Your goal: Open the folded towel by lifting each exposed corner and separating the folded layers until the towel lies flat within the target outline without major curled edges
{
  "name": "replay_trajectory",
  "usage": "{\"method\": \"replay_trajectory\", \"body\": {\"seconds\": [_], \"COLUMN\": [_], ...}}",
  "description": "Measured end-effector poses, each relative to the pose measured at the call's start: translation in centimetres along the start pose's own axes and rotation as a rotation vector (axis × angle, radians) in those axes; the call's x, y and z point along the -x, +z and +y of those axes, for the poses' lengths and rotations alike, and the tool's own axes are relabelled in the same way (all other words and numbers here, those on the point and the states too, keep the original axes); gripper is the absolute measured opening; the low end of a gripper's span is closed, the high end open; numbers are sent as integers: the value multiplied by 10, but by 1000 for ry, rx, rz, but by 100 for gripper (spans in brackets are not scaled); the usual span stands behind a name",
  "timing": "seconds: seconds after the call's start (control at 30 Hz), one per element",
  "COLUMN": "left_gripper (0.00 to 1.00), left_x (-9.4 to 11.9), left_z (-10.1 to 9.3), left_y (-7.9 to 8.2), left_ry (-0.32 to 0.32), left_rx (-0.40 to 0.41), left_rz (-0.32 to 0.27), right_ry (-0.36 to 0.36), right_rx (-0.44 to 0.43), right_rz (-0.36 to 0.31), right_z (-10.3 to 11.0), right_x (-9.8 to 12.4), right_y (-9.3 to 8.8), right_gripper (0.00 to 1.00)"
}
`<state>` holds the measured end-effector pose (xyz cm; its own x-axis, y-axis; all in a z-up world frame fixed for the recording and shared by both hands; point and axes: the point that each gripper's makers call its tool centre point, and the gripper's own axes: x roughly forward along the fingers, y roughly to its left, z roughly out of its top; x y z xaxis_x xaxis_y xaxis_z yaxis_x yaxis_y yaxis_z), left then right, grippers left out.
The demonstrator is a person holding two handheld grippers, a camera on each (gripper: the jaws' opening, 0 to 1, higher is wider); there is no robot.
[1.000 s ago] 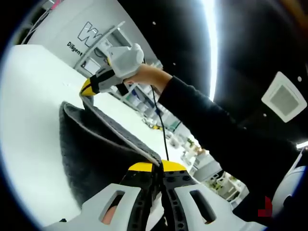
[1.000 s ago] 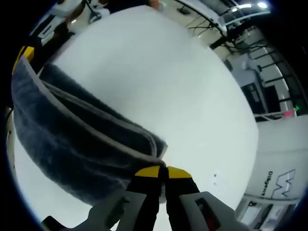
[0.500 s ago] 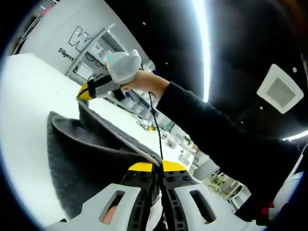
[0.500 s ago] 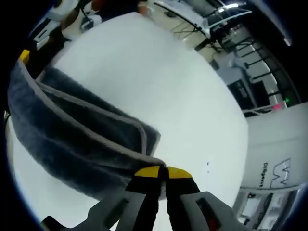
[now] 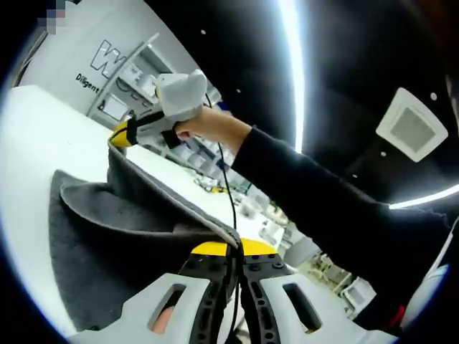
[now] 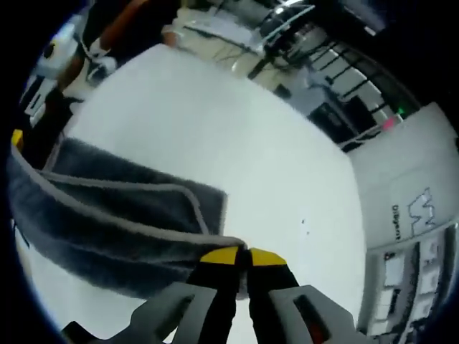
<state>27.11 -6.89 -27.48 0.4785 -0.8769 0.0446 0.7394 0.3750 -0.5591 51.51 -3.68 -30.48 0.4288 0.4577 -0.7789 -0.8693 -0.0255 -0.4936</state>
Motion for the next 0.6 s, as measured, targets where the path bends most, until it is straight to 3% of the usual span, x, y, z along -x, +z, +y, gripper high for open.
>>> {"method": "replay_trajectory", "body": {"seconds": [0.33,0.4,0.6], "left_gripper": [2,2,2], "left_x": [-23,-28,-42], "left_z": [-7,-7,-13], "left_y": [-7,-11,-25], "left_ry": [-8,-6,-9], "left_rx": [-9,-16,-19], "left_rz": [4,13,35], "right_ry": [-52,-60,-89], "right_rx": [-67,-117,-143], "right_rz": [55,77,90], "right_z": [-4,-5,-4], "right_x": [9,11,15], "right_y": [-34,-44,-62], "right_gripper": [0,0,0]}}
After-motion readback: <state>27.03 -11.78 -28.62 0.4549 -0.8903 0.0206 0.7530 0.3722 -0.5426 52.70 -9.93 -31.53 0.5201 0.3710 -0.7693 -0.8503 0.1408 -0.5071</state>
